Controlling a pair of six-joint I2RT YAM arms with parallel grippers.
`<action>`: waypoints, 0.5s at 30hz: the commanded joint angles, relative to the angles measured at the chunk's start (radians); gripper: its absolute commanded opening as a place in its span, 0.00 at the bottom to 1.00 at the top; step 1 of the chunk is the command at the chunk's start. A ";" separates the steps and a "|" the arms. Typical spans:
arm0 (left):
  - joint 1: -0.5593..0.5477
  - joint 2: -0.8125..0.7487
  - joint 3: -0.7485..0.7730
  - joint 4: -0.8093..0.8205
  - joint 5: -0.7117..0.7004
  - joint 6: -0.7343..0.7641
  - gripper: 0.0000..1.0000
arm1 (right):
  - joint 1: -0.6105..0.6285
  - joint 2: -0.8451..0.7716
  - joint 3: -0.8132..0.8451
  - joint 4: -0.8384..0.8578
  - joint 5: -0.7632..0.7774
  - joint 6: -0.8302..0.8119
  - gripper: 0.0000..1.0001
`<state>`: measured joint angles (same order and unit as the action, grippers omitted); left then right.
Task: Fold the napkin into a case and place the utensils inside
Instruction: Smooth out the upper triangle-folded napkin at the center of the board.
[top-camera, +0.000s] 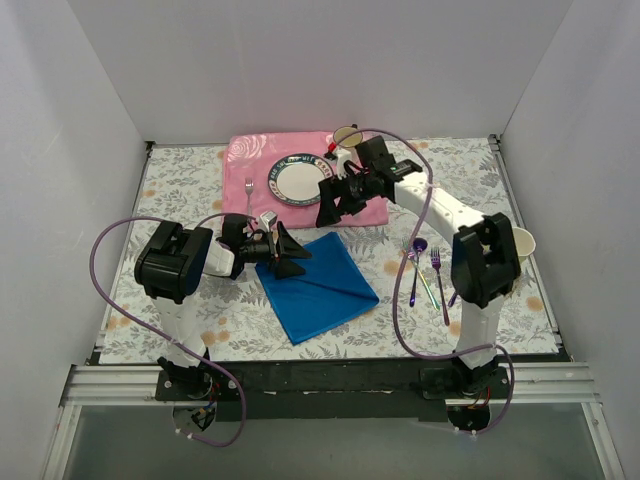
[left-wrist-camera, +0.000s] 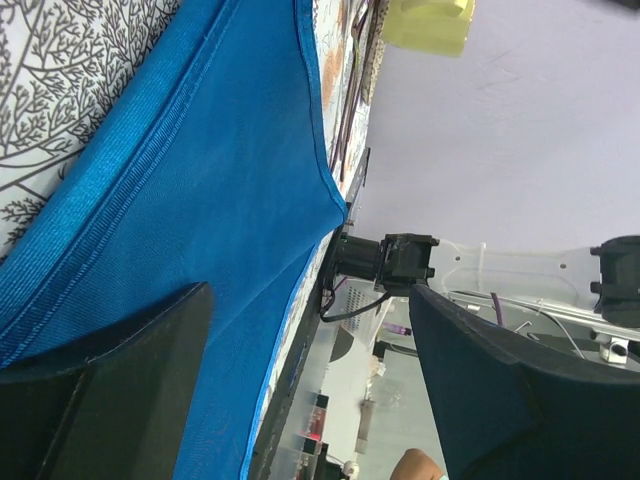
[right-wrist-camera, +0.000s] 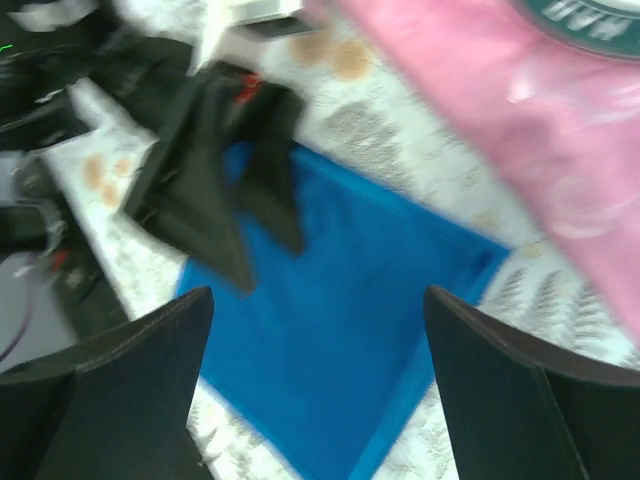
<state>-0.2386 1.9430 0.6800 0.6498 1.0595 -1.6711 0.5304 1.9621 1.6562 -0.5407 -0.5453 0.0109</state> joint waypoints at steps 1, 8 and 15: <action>0.007 0.031 -0.007 -0.116 -0.078 0.048 0.80 | 0.006 -0.135 -0.220 0.164 -0.316 0.206 0.95; 0.007 0.039 -0.002 -0.125 -0.084 0.050 0.79 | 0.088 -0.243 -0.542 0.597 -0.461 0.507 0.99; 0.007 0.042 0.000 -0.128 -0.082 0.050 0.79 | 0.125 -0.212 -0.739 1.014 -0.487 0.752 0.99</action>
<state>-0.2386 1.9430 0.6891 0.6243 1.0592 -1.6562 0.6518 1.7500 0.9821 0.1040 -0.9665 0.5537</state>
